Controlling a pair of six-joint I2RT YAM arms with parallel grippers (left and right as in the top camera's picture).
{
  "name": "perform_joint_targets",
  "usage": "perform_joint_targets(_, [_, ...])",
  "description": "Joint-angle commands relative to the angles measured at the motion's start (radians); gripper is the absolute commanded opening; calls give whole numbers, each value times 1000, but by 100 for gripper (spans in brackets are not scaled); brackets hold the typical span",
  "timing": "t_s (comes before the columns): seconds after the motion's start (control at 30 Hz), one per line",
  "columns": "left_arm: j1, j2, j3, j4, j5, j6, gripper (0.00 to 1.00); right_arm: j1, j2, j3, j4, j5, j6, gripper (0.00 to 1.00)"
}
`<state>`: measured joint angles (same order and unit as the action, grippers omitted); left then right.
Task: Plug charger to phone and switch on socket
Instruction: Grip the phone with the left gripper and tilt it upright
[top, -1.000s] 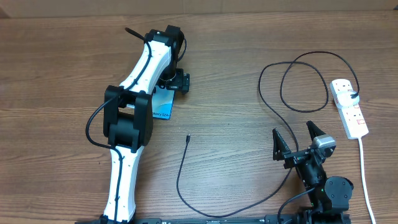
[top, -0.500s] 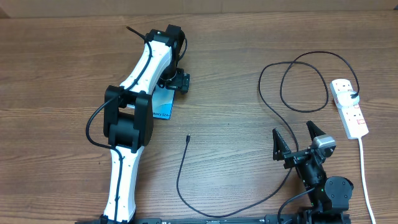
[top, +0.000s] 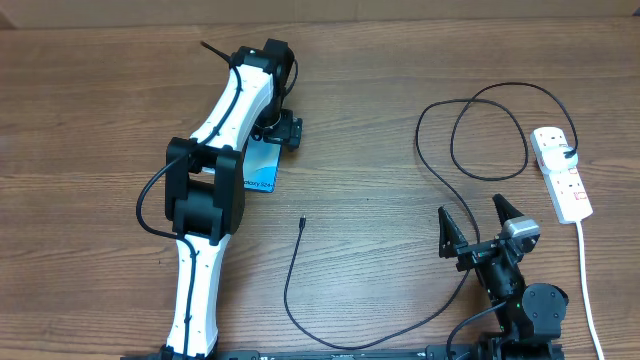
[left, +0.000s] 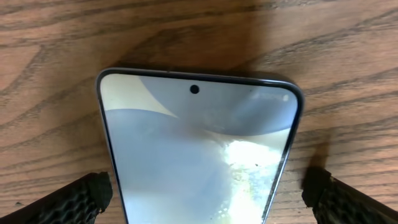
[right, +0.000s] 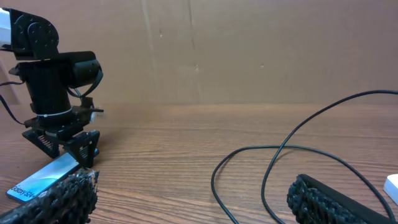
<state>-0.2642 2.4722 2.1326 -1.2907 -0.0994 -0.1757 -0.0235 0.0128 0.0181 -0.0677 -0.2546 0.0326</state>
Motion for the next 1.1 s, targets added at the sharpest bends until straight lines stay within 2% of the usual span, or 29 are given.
perform_joint_targets(0.0, [14,20,-4,-10,-65,43,100,6,-10,-10,6,10,-8,100])
perform_joint_targets(0.6, [16,20,-21,-40,-63,86,99,6,-10,-10,6,10,-8,100])
perform_joint_targets(1.07, [21,20,-187,50,-23,87,100,6,-10,-10,6,10,-8,100])
